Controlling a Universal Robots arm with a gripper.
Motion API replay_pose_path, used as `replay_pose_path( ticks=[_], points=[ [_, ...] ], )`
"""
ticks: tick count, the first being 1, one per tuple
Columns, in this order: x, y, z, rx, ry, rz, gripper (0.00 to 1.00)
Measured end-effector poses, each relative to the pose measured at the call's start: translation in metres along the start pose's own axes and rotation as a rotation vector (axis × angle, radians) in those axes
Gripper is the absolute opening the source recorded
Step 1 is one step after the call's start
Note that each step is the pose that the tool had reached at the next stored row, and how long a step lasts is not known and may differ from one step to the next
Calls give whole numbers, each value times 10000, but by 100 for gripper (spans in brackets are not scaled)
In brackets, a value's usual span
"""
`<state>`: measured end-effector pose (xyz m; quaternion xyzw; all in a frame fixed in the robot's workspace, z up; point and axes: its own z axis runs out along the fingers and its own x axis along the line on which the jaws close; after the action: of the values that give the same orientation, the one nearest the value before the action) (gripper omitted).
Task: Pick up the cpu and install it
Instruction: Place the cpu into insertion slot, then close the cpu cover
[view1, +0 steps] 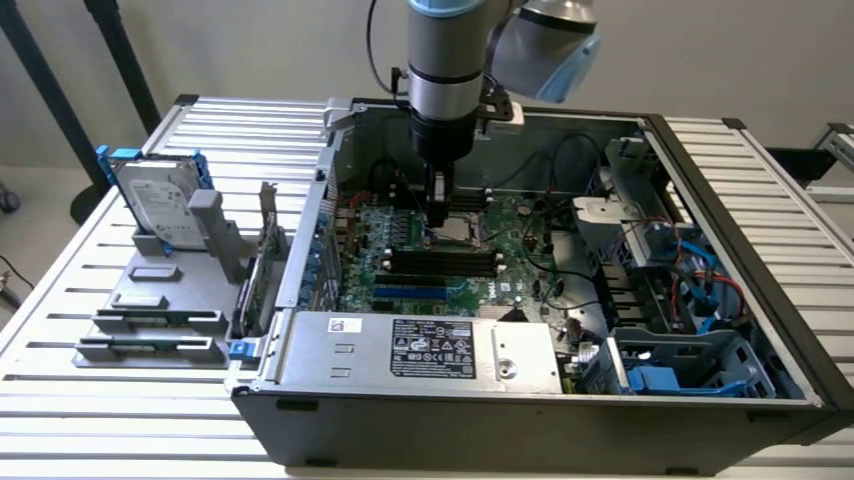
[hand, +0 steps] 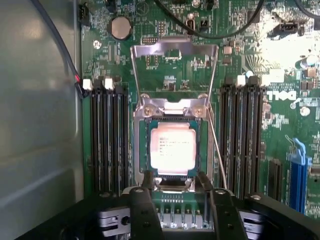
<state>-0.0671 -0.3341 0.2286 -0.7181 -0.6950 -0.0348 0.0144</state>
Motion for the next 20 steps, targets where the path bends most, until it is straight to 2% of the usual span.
replay_pose_path(
  ticks=[2,3,4,6,7,8,20],
  points=[
    [-1,-65,-17,16,0,2,36],
    [-1,-95,-27,24,-1,2,36],
    [-2,-119,-38,30,-2,2,30],
    [0,-143,-65,30,0,2,18],
    [0,-148,-78,31,0,3,18],
    [1,-150,-81,30,1,3,12],
    [1,-150,-82,31,0,2,11]
  ],
)
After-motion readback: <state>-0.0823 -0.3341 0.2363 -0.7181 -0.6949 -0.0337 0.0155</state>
